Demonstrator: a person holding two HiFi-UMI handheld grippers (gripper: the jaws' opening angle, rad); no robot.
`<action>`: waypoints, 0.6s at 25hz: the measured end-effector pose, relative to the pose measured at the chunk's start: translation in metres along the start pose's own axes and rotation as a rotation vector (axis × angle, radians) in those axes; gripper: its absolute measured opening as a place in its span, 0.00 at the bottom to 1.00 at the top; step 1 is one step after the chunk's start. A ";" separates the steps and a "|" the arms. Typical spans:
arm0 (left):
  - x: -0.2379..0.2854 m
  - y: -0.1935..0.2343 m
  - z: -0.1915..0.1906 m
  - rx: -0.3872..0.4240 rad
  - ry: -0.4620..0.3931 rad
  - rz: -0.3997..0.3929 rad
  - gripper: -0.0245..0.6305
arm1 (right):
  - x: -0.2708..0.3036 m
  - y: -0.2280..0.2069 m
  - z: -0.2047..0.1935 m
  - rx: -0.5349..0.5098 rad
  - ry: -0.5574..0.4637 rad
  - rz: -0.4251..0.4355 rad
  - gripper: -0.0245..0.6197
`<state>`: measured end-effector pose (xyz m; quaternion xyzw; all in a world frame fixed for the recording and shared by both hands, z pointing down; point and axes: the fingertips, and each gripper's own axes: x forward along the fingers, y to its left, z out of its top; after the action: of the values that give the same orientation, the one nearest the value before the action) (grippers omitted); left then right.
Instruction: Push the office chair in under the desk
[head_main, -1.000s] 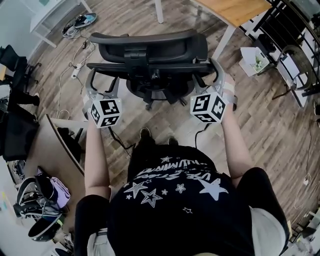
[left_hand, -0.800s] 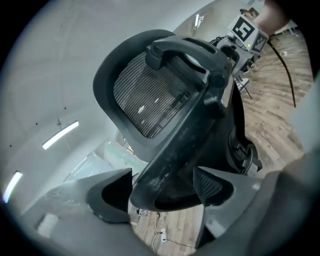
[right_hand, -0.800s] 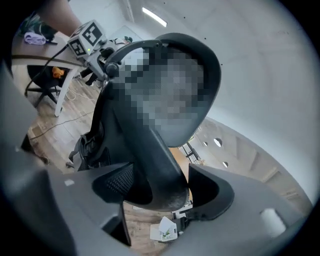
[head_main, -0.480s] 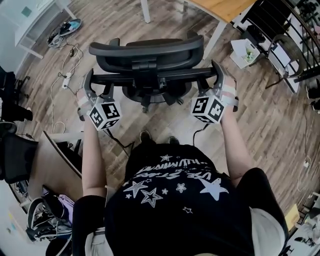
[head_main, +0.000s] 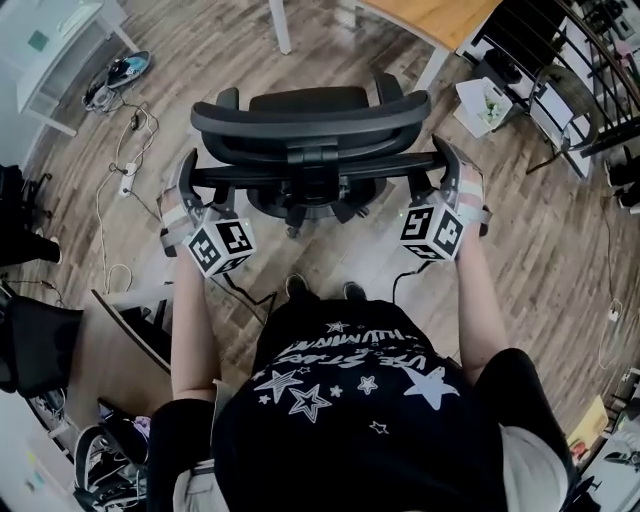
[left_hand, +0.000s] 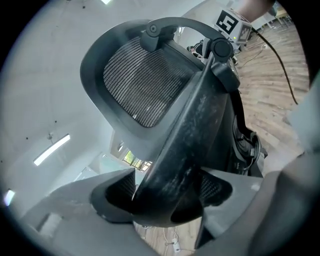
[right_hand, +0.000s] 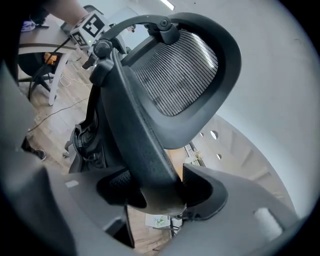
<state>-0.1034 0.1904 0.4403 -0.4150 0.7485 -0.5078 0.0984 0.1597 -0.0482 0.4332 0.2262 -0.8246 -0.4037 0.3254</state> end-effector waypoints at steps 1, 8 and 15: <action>0.002 0.000 -0.001 0.004 0.001 -0.004 0.60 | -0.001 0.002 0.000 0.001 0.004 0.001 0.46; 0.037 0.018 -0.017 0.057 -0.006 -0.021 0.60 | 0.018 0.005 0.019 0.009 0.072 -0.008 0.46; 0.073 0.034 -0.028 0.078 -0.016 -0.048 0.60 | 0.039 0.006 0.035 0.029 0.136 -0.035 0.46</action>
<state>-0.1832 0.1615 0.4441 -0.4326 0.7173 -0.5354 0.1081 0.1072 -0.0511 0.4355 0.2721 -0.8022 -0.3811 0.3703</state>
